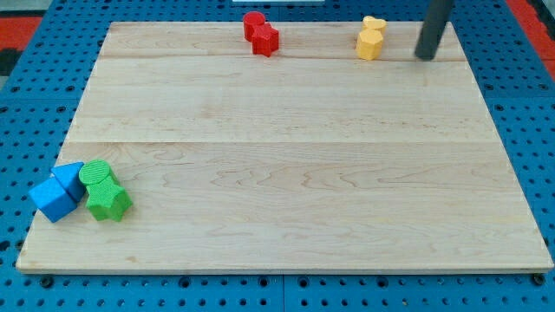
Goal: Slightly move the red circle towards the left
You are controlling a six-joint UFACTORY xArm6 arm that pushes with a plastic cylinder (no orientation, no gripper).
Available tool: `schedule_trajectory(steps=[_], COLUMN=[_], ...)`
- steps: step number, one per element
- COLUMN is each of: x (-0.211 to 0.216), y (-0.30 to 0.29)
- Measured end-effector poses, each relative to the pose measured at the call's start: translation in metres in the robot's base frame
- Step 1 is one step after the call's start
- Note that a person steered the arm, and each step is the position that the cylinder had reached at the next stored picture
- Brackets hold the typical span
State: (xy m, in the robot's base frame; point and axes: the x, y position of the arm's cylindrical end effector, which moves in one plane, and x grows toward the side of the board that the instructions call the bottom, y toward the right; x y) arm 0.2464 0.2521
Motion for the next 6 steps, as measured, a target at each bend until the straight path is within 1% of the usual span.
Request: schedule_trajectory(steps=[1, 2, 4, 5, 6], x=[-0.055, -0.054, -0.054, -0.054, -0.054], y=[-0.012, -0.031, -0.232, -0.279, -0.291])
